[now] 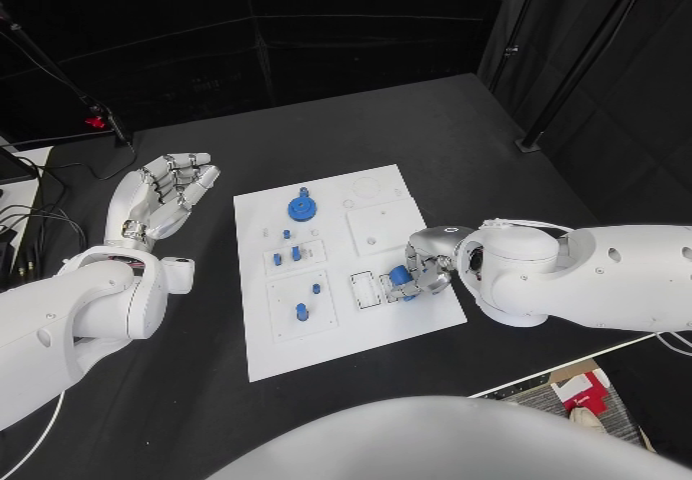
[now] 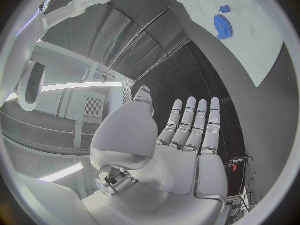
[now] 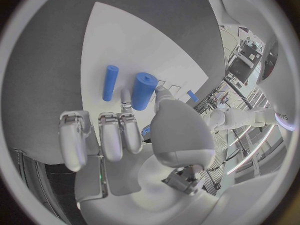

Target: Assemble the parts on the task board

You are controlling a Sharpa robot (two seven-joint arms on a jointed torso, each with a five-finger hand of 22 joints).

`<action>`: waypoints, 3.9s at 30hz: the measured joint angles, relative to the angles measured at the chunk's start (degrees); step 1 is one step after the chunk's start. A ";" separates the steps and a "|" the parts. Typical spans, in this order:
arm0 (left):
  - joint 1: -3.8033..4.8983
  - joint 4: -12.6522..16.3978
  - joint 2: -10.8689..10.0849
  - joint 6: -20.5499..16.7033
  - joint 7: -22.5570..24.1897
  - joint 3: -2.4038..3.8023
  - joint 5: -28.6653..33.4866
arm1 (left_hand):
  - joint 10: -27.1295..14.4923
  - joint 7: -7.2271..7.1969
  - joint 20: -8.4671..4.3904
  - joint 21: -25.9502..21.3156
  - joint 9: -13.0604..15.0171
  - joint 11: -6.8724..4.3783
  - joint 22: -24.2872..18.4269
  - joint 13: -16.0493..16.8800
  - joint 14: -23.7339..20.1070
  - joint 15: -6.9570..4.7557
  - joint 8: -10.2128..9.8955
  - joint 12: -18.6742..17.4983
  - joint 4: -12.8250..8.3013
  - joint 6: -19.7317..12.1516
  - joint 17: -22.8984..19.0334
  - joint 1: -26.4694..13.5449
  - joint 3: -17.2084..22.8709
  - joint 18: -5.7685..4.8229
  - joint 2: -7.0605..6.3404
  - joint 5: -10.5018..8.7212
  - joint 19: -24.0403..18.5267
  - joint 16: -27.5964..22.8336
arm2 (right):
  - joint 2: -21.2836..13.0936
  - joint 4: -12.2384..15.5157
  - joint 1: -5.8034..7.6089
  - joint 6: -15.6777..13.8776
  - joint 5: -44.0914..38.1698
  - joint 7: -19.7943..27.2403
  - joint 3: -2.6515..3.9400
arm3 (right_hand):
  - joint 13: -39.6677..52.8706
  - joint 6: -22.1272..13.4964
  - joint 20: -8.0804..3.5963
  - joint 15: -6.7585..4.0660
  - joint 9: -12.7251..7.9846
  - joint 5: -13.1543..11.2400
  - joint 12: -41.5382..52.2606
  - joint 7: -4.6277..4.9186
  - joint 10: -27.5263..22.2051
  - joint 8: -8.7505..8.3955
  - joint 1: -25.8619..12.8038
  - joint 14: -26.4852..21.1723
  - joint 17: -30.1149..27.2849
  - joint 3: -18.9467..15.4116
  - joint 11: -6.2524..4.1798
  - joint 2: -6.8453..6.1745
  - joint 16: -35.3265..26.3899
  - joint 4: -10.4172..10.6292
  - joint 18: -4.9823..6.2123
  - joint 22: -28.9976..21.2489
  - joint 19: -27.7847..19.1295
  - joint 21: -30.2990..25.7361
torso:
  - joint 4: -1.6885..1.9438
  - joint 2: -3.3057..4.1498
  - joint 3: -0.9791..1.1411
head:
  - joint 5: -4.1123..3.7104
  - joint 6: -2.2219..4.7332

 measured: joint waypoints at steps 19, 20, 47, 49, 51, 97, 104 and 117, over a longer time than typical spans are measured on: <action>-0.07 0.04 -0.13 0.09 0.00 0.00 0.01 | 0.00 -0.12 0.00 0.00 -0.04 0.00 -0.05 0.00 0.00 0.00 0.00 0.00 0.00 -0.13 -0.08 0.00 0.00 0.00 0.00 0.00 0.00 0.24 | 1.45 -1.13 -0.42 -0.62 0.26 -0.04 0.22 | 0.00 -1.02 0.00 0.00 9.79 0.23 0.00 0.63 0.21 -0.11 2.48 0.00 0.00 0.42 -0.20 2.88 0.00 -0.32 -0.01 0.00 0.00 0.00 | -0.03 0.02 0.02 | -0.06 0.00; -0.07 0.03 -0.13 0.09 0.00 0.00 0.01 | 0.00 -0.21 0.00 0.00 -0.04 0.00 -0.04 0.00 0.00 0.00 0.00 0.00 0.00 -0.21 -0.09 0.00 0.00 0.00 0.00 0.00 0.00 0.24 | 1.46 -1.13 -0.43 -0.70 0.36 -0.04 0.23 | 0.00 -1.03 0.00 0.00 9.82 0.30 0.00 0.64 0.21 -0.11 3.43 0.00 0.00 0.45 -0.20 3.11 0.00 -0.32 0.00 0.00 0.00 0.00 | -0.04 0.02 0.02 | -0.06 0.01; -0.11 -0.03 -0.13 0.26 0.00 0.00 0.02 | 0.00 -0.21 0.00 0.00 -0.03 0.00 -0.11 0.00 0.00 0.00 0.22 0.00 0.00 -0.21 -0.14 0.00 0.00 0.00 0.00 0.00 0.00 0.24 | -0.49 -0.58 -0.94 -14.70 19.65 8.43 -0.08 | 0.00 1.27 0.22 0.01 -7.86 3.08 0.00 2.86 0.30 -13.04 20.38 0.00 0.03 8.13 0.33 5.39 0.00 -2.59 0.00 0.00 -0.22 0.00 | -0.07 0.00 -0.01 | 0.16 0.01; -0.13 -0.05 -0.14 0.27 0.00 0.00 0.02 | 0.00 -0.21 0.00 0.00 -0.03 0.00 -0.11 0.00 0.00 0.00 0.22 0.00 0.00 -0.21 -0.14 0.00 0.00 0.00 0.00 0.00 0.00 0.24 | -0.87 -0.44 -1.04 -15.85 22.62 9.76 -0.14 | 0.00 1.59 0.22 0.01 -8.12 4.14 0.00 3.18 0.30 -13.70 20.68 0.00 0.03 8.50 0.34 5.39 0.00 -2.52 0.00 0.00 -0.22 0.00 | -0.07 0.00 0.00 | 0.24 0.01; -0.14 -0.06 -0.14 0.28 0.00 0.00 0.02 | 0.00 -0.21 0.00 0.00 -0.03 0.00 -0.10 0.00 0.00 0.00 0.22 0.00 0.00 -0.21 -0.13 0.00 0.00 0.00 0.00 0.00 0.00 0.24 | -1.21 -0.34 -1.08 -16.75 25.04 10.84 -0.19 | 0.00 1.90 0.22 0.01 -8.45 4.91 0.00 3.49 0.30 -14.18 20.68 0.00 0.03 8.67 0.33 5.39 0.00 -2.35 0.00 0.00 -0.22 0.00 | -0.07 0.00 0.02 | 0.30 0.01; -0.29 -0.44 0.38 0.49 0.00 0.00 0.04 | -0.21 -0.20 0.00 0.00 -0.03 -0.21 -0.14 0.00 0.00 0.00 0.21 0.21 0.16 -0.21 -0.24 0.22 -0.16 0.00 0.22 0.25 0.00 0.24 | 1.73 1.27 -0.24 -15.26 35.58 13.94 -0.04 | 0.00 7.02 0.22 0.02 -9.96 6.11 0.00 3.08 0.09 -20.04 12.47 0.00 0.01 4.05 0.11 8.44 0.00 -0.04 -0.01 0.00 -0.22 0.00 | -0.03 0.03 -0.06 | 2.83 0.00; -0.29 -0.43 0.30 0.50 0.00 0.00 0.04 | -0.21 -0.20 0.00 0.00 -0.03 -0.21 -0.14 0.00 0.00 0.00 0.21 0.21 0.16 -0.20 -0.24 0.22 -0.16 0.00 0.22 0.25 0.00 0.24 | 1.95 1.96 -0.24 -15.44 28.89 11.20 -0.03 | 0.00 8.34 0.22 0.02 -10.03 5.49 0.00 2.16 0.09 -20.70 11.18 0.00 0.01 2.98 0.11 8.63 0.00 -0.12 0.00 0.00 -0.22 0.00 | -0.03 0.02 -0.04 | 2.82 0.00; -0.29 -0.42 0.25 0.57 0.00 0.00 0.04 | -0.21 -0.20 0.00 0.00 -0.03 -0.21 -0.21 0.00 0.00 0.00 0.21 0.21 0.00 -0.20 -0.23 0.22 -0.31 0.00 0.22 0.24 0.00 0.45 | 2.56 2.15 -0.31 -14.79 20.22 6.80 -0.10 | 0.00 10.41 0.00 -0.34 -9.74 5.26 0.00 1.33 0.20 -21.20 10.13 -0.07 0.00 1.82 -0.42 8.81 0.00 -0.17 0.00 0.00 0.00 0.00 | -0.03 0.00 -0.01 | 2.60 0.00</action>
